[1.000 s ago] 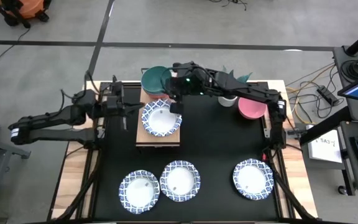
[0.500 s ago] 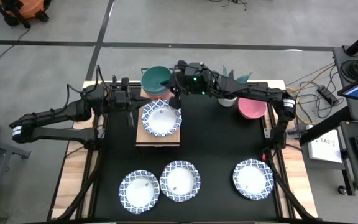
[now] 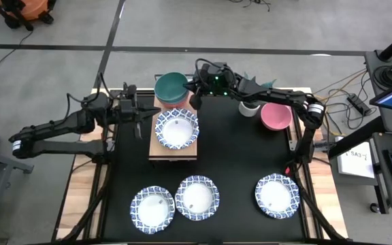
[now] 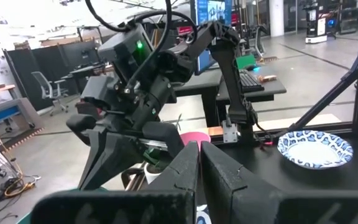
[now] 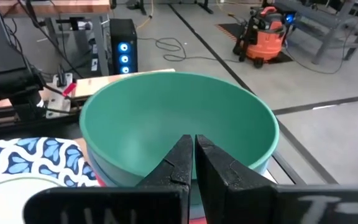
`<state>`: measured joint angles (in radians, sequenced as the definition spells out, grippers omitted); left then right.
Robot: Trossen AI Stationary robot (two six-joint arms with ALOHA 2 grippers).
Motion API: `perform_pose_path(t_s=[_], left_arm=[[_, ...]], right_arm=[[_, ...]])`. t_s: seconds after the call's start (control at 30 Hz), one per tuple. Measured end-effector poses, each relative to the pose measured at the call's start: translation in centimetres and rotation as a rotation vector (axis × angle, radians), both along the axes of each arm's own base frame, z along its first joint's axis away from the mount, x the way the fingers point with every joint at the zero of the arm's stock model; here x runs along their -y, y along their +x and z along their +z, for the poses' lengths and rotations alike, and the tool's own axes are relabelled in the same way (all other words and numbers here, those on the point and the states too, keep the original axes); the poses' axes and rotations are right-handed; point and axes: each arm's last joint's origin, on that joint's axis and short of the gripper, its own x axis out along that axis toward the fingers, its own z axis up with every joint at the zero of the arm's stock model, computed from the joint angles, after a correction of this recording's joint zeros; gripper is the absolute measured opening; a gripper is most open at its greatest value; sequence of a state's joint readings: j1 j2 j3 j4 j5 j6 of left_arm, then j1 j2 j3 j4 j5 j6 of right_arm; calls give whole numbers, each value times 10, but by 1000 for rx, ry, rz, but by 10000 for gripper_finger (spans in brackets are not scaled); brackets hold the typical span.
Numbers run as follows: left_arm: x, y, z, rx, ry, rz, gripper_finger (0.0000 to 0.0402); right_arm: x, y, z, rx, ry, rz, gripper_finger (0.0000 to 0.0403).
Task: Place and stack bowls onto a shelf
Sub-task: Stack the green bowl on the blue bowl on the shelf
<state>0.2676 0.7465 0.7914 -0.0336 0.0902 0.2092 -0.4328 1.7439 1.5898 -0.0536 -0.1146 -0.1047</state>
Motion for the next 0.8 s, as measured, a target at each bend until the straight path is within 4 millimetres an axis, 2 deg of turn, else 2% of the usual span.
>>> perform_pose_path(t_s=[0.8], left_arm=[[-1,4,-4,-29,-17,0,0]], right_arm=[[0,-1,-4,-37,24,-4,9]])
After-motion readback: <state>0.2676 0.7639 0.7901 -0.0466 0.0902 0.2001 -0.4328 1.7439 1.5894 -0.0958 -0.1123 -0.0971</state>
